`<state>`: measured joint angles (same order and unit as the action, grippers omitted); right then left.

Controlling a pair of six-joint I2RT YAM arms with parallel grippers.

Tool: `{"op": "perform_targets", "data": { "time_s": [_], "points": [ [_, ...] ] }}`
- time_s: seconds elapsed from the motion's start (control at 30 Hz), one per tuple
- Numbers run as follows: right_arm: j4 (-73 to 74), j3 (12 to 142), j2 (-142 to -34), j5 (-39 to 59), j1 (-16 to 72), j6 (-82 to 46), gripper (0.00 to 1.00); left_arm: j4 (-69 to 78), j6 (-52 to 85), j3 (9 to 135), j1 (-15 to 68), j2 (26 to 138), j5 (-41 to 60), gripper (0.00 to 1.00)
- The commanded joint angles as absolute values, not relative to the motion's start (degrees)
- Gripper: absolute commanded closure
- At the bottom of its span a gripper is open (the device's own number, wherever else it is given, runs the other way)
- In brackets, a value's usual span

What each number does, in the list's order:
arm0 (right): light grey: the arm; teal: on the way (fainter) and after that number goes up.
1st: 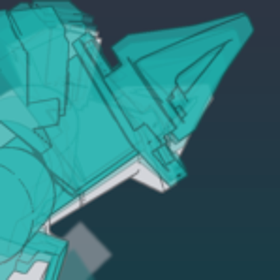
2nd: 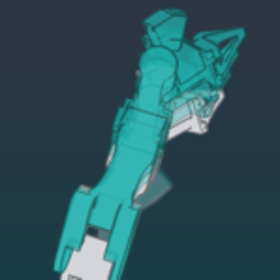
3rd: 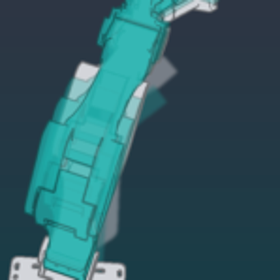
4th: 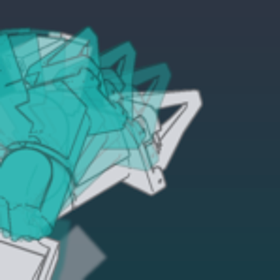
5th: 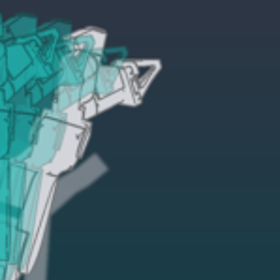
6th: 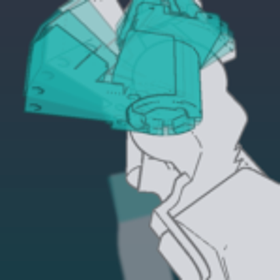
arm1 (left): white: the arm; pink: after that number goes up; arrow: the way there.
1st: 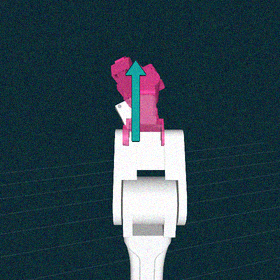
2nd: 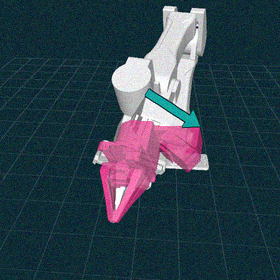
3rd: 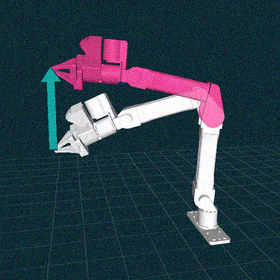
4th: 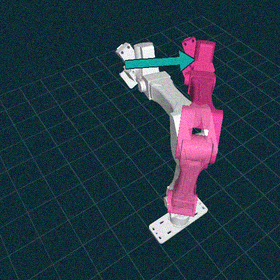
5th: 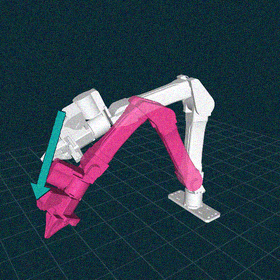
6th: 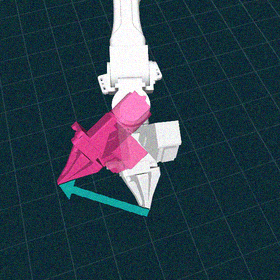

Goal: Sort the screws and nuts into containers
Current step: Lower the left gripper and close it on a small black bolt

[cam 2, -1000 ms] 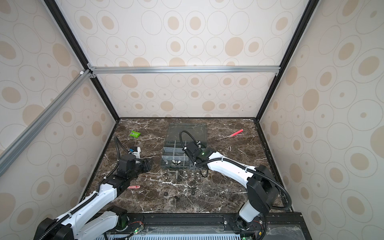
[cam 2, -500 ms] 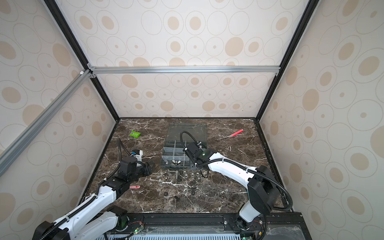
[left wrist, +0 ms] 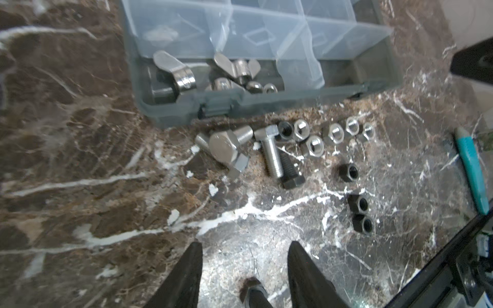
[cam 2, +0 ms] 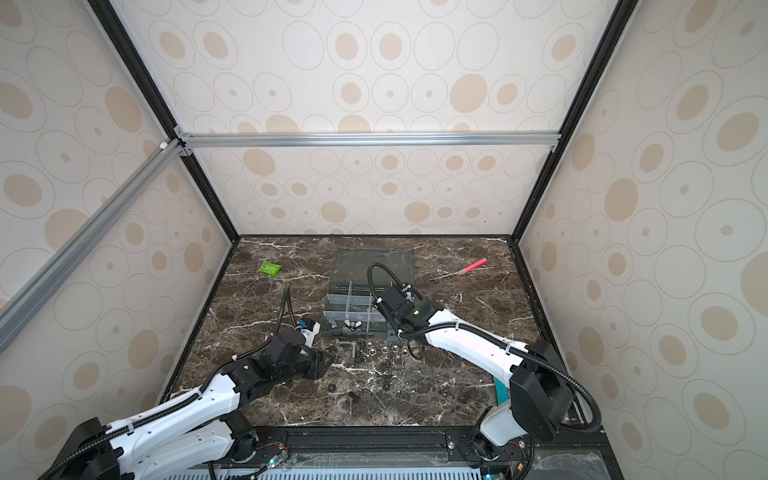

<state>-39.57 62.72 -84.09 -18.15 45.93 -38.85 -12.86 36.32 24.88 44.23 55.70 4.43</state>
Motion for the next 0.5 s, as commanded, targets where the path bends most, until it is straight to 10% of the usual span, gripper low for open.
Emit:
{"op": "perform_targets", "data": {
  "time_s": [0.0, 0.47],
  "points": [
    [-41.2, 61.2, -82.0, -19.7, 45.4, -40.9, 0.45, -15.3, 38.5, 27.9, 47.8, 57.4, 2.9, 0.48],
    [-41.0, 58.0, -79.3, -20.7, 45.4, -42.5, 0.44, -20.7, 40.3, 27.2, 54.6, 57.9, 1.0, 0.51]
  ]
}}
